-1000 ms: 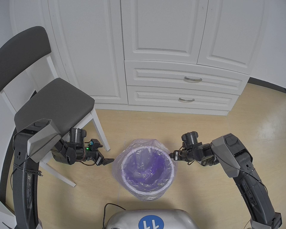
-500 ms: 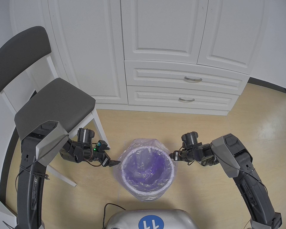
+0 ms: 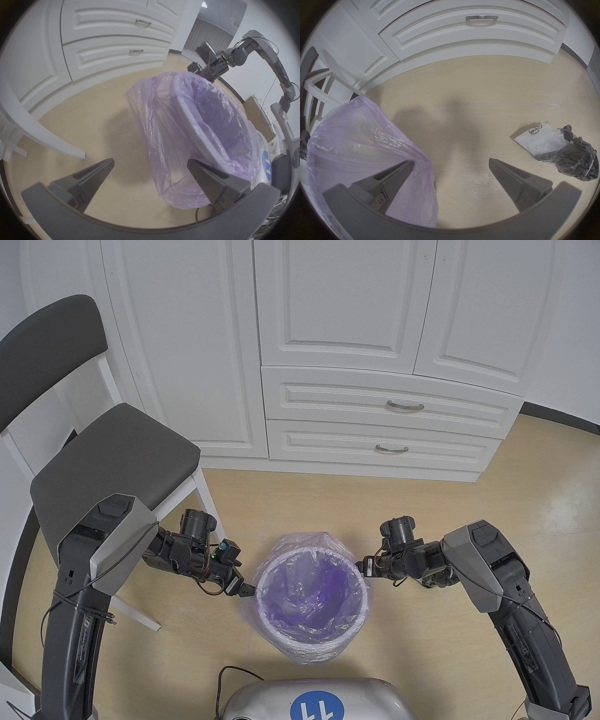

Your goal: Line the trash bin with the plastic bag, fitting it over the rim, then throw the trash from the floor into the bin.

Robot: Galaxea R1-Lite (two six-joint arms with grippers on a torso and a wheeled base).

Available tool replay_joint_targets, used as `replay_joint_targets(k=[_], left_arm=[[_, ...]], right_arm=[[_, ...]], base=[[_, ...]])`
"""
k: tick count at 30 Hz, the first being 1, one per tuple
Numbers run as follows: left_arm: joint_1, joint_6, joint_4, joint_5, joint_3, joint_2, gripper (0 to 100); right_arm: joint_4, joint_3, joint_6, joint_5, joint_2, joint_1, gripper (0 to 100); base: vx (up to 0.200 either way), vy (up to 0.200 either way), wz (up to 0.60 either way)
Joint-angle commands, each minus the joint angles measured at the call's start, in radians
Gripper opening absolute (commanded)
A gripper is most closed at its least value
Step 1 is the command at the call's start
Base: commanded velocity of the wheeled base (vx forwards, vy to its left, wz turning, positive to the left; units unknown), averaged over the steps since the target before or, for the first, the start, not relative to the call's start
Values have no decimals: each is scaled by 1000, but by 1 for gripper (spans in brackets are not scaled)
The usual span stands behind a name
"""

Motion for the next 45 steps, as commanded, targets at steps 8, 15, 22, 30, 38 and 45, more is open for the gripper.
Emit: replay_joint_targets(k=[8, 15, 22, 30, 38, 45], left_arm=[[-13, 62, 64, 296, -249, 169, 100], [-47, -30, 20, 276, -396, 264, 100], [-41, -45, 20, 275, -390, 241, 100], [-7, -71, -180, 275, -151, 80, 100], [-16, -166, -491, 339, 272, -190, 100], [-99, -214, -621, 428, 440, -333, 100]], right_arm=[[-2, 0, 1, 0, 1, 1, 100], [-3, 0, 1, 0, 1, 1, 100], [-3, 0, 1, 0, 1, 1, 100], [-8, 0, 3, -1, 1, 1, 100], [-14, 0, -11, -4, -17, -2, 100], [-16, 110, -54, -6, -184, -10, 100]], base=[[0, 0, 0], [0, 0, 0], [0, 0, 0], [0, 0, 0], [0, 0, 0], [0, 0, 0]])
